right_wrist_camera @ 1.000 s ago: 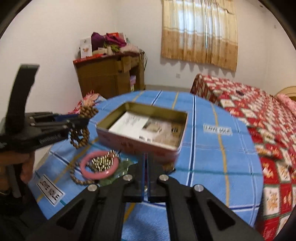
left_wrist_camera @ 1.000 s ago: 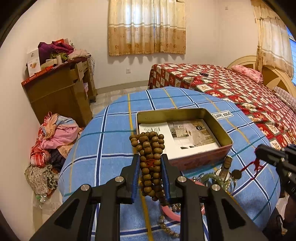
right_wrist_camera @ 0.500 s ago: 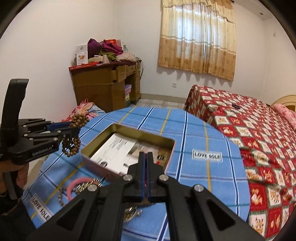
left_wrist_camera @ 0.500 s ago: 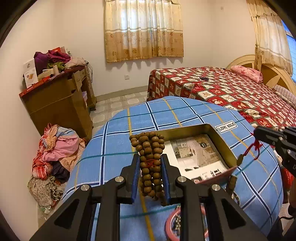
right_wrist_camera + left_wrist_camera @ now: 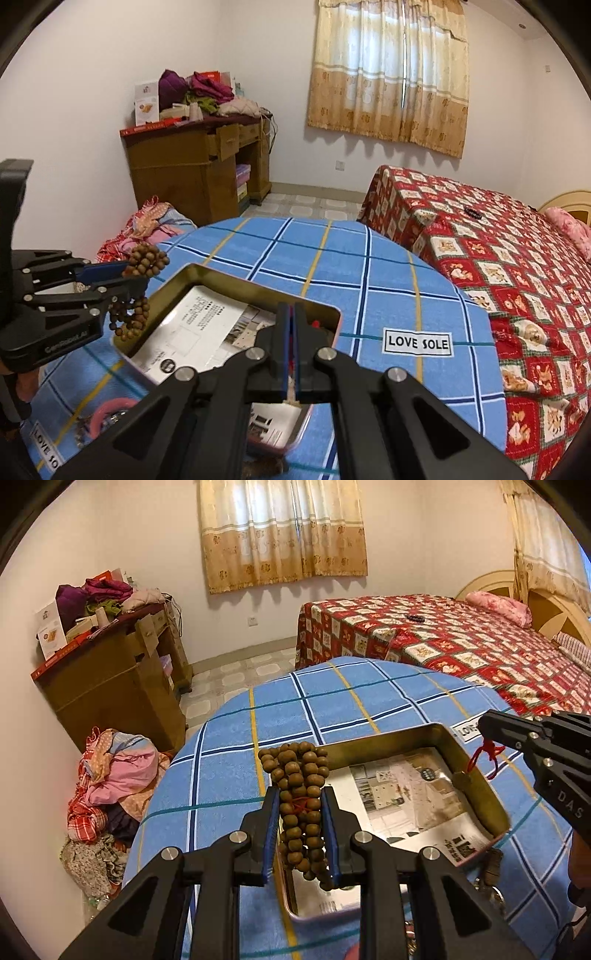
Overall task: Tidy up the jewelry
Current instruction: 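Open the left gripper over the tin while the right gripper releases the keychain inside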
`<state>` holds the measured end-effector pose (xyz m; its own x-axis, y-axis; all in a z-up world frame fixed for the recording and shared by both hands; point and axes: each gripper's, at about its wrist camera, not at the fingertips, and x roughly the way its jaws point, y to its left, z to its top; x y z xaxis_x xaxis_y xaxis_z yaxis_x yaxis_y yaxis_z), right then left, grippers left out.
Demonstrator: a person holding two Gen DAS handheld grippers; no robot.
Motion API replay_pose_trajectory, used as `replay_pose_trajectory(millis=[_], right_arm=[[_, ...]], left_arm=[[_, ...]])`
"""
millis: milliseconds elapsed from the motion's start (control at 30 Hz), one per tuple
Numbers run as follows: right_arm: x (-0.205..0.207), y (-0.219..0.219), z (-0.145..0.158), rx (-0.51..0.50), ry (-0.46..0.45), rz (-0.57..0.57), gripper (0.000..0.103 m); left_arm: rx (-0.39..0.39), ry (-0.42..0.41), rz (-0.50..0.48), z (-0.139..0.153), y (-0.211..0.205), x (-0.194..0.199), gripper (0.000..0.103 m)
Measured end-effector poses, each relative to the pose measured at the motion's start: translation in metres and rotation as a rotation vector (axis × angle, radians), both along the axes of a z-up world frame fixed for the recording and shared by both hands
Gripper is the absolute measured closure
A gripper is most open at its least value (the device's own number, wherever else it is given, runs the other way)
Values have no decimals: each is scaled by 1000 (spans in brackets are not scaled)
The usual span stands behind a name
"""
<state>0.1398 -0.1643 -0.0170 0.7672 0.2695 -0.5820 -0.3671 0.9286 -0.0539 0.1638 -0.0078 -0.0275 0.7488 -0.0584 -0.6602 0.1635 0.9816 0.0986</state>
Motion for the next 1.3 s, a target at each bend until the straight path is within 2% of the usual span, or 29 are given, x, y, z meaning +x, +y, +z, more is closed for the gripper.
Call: replay_pose_trajectory(millis=[167, 233, 267, 300, 333, 367, 400, 533, 667, 833, 967, 1300], right_arm=[[10, 4, -13, -9, 33, 1, 100], [11, 4, -16, -13, 29, -8, 100], [12, 3, -18, -7, 40, -8, 99], [13, 3, -20, -7, 48, -11, 92], [12, 2, -22, -10, 50, -16, 84], [12, 3, -22, -11, 48, -17, 67], [9, 1, -23, -8, 47, -20, 55], [1, 0, -23, -21, 49, -41, 51], [-9, -4, -22, -19, 41, -67, 38], [-28, -6, -25, -16, 48, -73, 37], [-44, -10, -27, -11, 49, -84, 30], [-79, -13, -48, -1, 81, -87, 25]], left_arm=[[3, 11, -5, -5, -1, 5, 79], [10, 13, 6, -6, -2, 7, 73], [12, 12, 10, -7, -2, 7, 61], [10, 8, 14, -7, -2, 7, 46], [10, 0, 21, -6, -1, 6, 39], [17, -12, 34, -6, -1, 4, 32], [21, -19, 38, -5, 0, 4, 32], [27, -13, 40, -5, 3, 1, 32], [28, -5, 64, -7, 11, -7, 32], [34, -5, 79, -11, 16, -25, 32], [30, -3, 78, -15, 18, -43, 32], [37, 88, 17, -48, 8, -80, 32]])
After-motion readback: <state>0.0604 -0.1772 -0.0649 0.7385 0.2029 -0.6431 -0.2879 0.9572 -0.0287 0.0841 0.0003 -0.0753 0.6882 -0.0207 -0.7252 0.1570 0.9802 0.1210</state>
